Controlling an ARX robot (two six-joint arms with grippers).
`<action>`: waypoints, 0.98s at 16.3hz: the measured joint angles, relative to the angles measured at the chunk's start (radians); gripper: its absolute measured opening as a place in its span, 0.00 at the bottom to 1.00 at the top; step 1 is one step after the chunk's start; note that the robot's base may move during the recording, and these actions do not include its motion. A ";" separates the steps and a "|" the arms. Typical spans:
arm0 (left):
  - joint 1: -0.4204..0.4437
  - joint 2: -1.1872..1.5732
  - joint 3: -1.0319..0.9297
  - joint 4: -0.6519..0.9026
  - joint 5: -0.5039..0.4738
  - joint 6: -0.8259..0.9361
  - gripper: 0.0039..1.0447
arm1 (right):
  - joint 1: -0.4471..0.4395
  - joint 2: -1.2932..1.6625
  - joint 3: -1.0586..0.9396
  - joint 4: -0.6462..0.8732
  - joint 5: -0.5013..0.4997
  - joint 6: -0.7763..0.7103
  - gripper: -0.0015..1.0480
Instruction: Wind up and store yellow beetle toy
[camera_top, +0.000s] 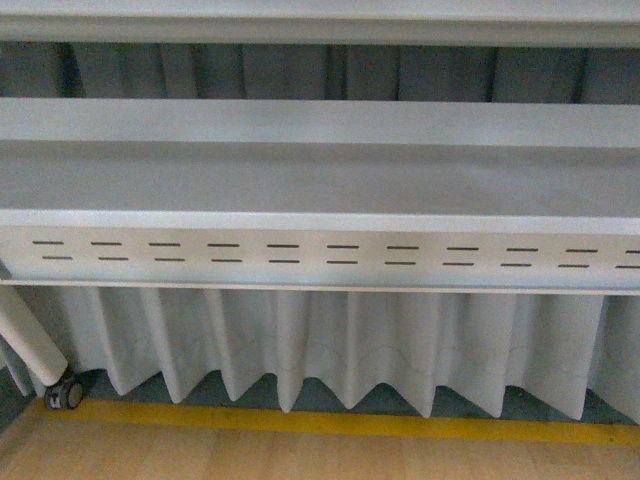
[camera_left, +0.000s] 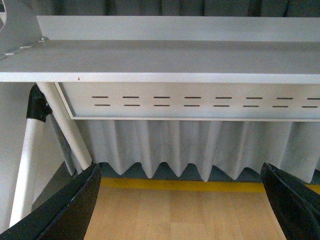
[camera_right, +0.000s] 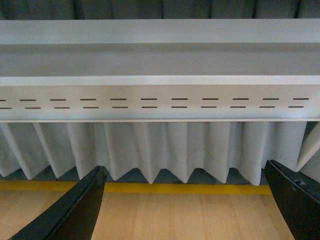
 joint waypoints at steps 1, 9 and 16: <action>0.000 0.000 0.000 0.000 0.000 0.000 0.94 | 0.000 0.000 0.000 0.000 0.000 0.000 0.94; 0.000 0.000 0.000 0.000 0.000 0.000 0.94 | 0.000 0.000 0.000 0.000 0.000 0.000 0.94; 0.000 0.000 0.000 0.000 0.000 0.000 0.94 | 0.000 0.000 0.000 -0.002 0.000 0.000 0.94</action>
